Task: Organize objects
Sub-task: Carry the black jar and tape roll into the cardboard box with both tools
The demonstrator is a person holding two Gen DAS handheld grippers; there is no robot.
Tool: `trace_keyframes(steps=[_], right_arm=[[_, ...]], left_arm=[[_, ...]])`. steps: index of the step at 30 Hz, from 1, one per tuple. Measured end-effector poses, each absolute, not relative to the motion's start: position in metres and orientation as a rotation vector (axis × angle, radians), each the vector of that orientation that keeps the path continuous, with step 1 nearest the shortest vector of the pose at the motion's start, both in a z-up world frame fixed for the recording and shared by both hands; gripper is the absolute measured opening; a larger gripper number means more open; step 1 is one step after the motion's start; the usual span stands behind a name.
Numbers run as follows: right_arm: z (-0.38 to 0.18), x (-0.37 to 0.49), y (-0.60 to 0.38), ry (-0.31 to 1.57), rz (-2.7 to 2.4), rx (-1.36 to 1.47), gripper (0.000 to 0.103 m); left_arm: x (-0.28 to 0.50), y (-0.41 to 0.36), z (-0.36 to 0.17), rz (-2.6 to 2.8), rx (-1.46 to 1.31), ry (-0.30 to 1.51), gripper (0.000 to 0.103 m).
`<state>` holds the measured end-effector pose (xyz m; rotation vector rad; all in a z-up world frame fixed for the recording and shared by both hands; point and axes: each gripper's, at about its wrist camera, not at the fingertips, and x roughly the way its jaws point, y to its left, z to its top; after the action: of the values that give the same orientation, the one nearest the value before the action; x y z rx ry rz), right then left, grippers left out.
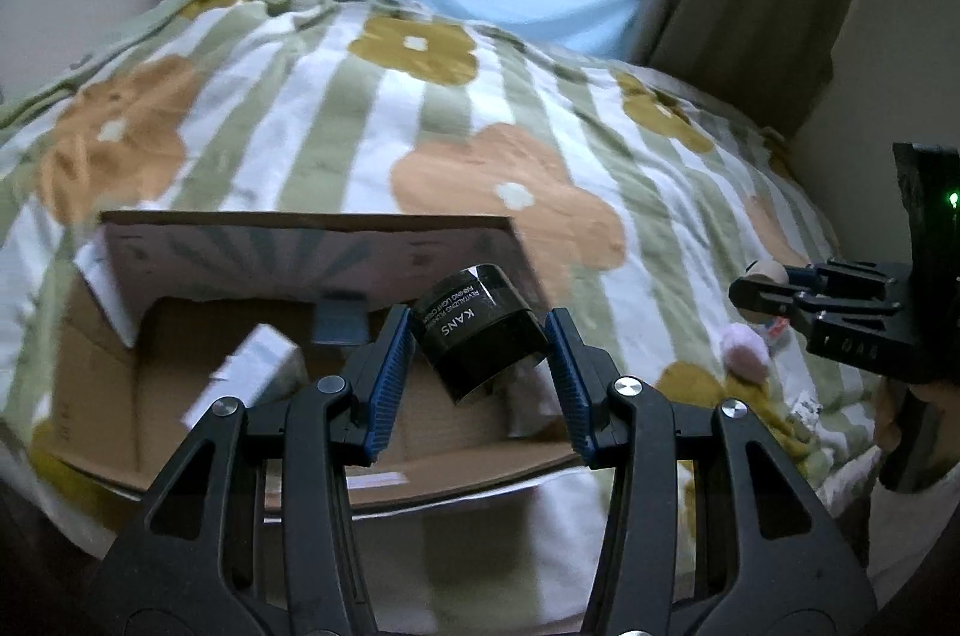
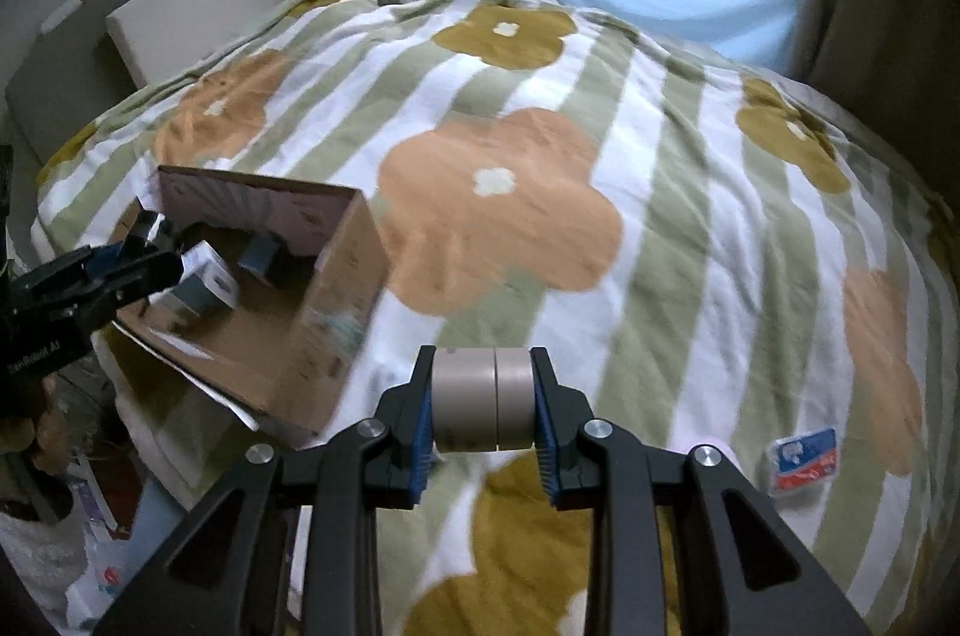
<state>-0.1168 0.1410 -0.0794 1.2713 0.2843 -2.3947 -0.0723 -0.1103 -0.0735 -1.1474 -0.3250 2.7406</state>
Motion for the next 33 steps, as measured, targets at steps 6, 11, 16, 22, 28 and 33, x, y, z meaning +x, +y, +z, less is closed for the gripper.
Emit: trace_keyframes(steps=[6,11,16,22,28,33], right_arm=[[-0.071,-0.12,0.095,0.304,-2.354,1.235,0.026],[-0.068,-0.122,0.061,0.316,-2.319,1.221,0.026],[-0.069,-0.124,0.027,0.332,-2.278,1.213,0.026],[-0.073,-0.129,-0.006,0.342,-2.236,1.21,0.026],[-0.08,-0.132,-0.032,0.321,-2.19,1.225,0.026],[-0.092,-0.133,-0.047,0.321,-2.148,1.244,0.026]], left_arm=[[-0.071,-0.153,-0.074,2.782,-1.168,-0.354,0.042],[-0.069,-0.178,-0.079,2.793,-1.184,-0.384,0.042],[-0.067,-0.199,-0.088,2.795,-1.208,-0.416,0.042],[-0.066,-0.221,-0.1,2.799,-1.242,-0.444,0.042],[-0.066,-0.234,-0.109,2.792,-1.26,-0.468,0.042],[-0.066,-0.237,-0.12,2.778,-1.288,-0.475,0.042]])
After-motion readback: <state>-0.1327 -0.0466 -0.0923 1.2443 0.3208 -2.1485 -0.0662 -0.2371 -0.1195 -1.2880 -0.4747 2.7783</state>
